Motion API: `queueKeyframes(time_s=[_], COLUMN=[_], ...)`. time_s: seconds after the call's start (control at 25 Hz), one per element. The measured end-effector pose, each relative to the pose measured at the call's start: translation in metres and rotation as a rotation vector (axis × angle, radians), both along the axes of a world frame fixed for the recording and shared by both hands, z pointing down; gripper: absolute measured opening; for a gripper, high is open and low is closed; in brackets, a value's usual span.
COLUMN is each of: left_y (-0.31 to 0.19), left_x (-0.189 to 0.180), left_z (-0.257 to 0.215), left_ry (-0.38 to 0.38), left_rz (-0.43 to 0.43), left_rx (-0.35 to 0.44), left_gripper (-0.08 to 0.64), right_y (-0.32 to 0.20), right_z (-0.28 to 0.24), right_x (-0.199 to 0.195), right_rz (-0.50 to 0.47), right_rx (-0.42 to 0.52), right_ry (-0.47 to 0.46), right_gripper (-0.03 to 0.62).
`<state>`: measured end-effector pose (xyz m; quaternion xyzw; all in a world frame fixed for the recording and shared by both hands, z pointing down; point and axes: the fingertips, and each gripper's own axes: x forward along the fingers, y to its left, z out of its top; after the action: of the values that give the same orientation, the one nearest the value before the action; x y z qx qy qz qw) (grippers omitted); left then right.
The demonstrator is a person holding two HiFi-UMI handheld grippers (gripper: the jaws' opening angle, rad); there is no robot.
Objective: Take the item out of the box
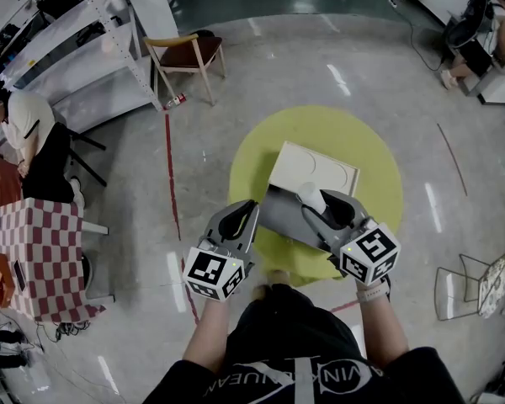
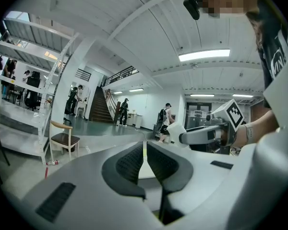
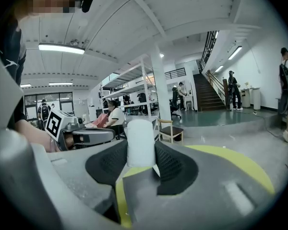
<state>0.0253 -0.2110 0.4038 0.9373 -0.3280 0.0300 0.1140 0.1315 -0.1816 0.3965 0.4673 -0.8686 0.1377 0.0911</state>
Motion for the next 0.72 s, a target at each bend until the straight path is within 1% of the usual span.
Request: queueKeyframes(time_s=[0.72], left_y=[0.005], left_x=[0.004], left_z=[-0.027], left_ry=[0.014], left_rz=[0.023], left_rx=[0.058], left_gripper=[0.028], right_y=[-0.001], right_z=[-0.037], right_x=[0.005], right_rz=[0.046], right_rx=[0.093], right_ry=[-0.025], right_gripper=[0.178])
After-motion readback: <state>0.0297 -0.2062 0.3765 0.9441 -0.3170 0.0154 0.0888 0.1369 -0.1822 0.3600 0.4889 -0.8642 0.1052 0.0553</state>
